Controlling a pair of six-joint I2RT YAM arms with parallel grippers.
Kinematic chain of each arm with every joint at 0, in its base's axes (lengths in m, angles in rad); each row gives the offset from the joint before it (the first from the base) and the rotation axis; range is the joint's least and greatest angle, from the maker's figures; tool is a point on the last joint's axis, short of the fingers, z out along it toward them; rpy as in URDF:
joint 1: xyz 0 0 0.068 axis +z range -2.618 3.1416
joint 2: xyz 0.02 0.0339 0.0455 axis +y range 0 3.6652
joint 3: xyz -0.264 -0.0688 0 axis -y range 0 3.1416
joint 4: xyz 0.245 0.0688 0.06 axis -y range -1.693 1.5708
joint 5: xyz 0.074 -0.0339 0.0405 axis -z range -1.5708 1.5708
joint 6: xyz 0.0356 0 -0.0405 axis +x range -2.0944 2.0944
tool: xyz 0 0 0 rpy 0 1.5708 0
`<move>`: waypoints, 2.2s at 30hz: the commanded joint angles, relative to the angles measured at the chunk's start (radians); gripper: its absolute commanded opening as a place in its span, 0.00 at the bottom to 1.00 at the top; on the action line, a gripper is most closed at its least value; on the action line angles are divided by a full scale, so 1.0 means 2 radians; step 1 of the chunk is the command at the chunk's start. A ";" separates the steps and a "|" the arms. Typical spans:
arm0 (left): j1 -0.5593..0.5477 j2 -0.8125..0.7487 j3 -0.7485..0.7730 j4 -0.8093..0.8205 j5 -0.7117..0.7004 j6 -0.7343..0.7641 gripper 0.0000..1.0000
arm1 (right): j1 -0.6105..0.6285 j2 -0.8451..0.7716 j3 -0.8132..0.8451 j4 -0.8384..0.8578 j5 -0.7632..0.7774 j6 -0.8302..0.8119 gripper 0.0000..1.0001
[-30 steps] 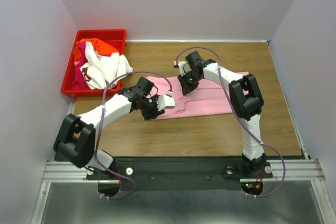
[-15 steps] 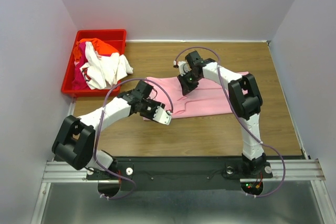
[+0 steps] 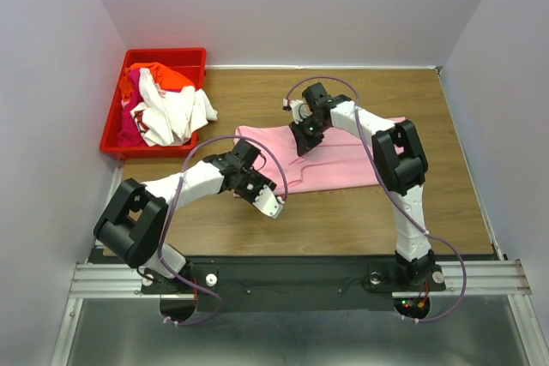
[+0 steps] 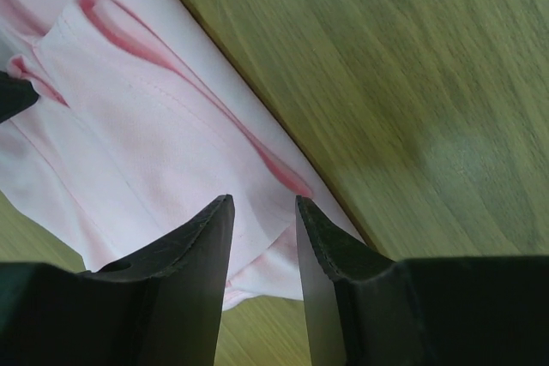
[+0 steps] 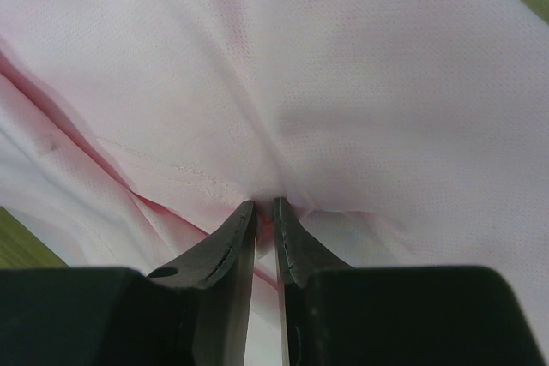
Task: Fold and stack the t-shirts
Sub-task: Fold the tshirt
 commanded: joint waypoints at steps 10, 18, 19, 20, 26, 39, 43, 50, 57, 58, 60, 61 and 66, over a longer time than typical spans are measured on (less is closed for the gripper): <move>-0.011 0.010 -0.021 0.002 -0.010 0.024 0.45 | 0.003 0.024 0.011 -0.015 0.000 -0.002 0.20; -0.011 0.013 -0.004 0.000 -0.005 0.014 0.41 | 0.001 0.027 0.011 -0.015 -0.002 -0.002 0.20; -0.011 0.014 -0.003 -0.001 -0.004 0.011 0.40 | 0.002 0.027 0.011 -0.015 -0.002 -0.002 0.20; -0.011 0.013 -0.001 -0.002 -0.004 0.009 0.34 | 0.002 0.027 0.011 -0.015 -0.002 -0.002 0.20; -0.009 0.013 0.029 -0.012 0.000 -0.009 0.08 | 0.002 0.026 0.010 -0.016 -0.002 -0.003 0.20; 0.078 0.066 0.171 -0.023 0.072 -0.088 0.00 | -0.009 -0.002 0.009 -0.016 0.016 0.000 0.36; 0.104 0.099 0.200 -0.005 0.087 -0.118 0.00 | -0.026 -0.028 0.019 -0.015 0.034 0.007 0.55; 0.121 0.143 0.216 0.055 0.077 -0.180 0.00 | -0.069 -0.075 0.002 -0.016 0.070 -0.001 0.61; 0.126 0.161 0.223 0.102 0.073 -0.214 0.00 | -0.095 -0.121 -0.039 -0.016 0.051 -0.009 0.61; 0.125 0.159 0.227 0.106 0.076 -0.219 0.00 | -0.095 -0.122 -0.041 -0.016 0.051 -0.008 0.61; 0.126 0.163 0.241 0.111 0.076 -0.239 0.00 | -0.097 -0.123 -0.041 -0.016 0.052 -0.007 0.61; 0.126 0.170 0.249 0.111 0.073 -0.246 0.00 | -0.098 -0.122 -0.041 -0.016 0.054 -0.005 0.60; 0.125 0.208 0.297 0.132 0.034 -0.330 0.07 | -0.122 -0.136 -0.061 -0.016 0.058 -0.004 0.57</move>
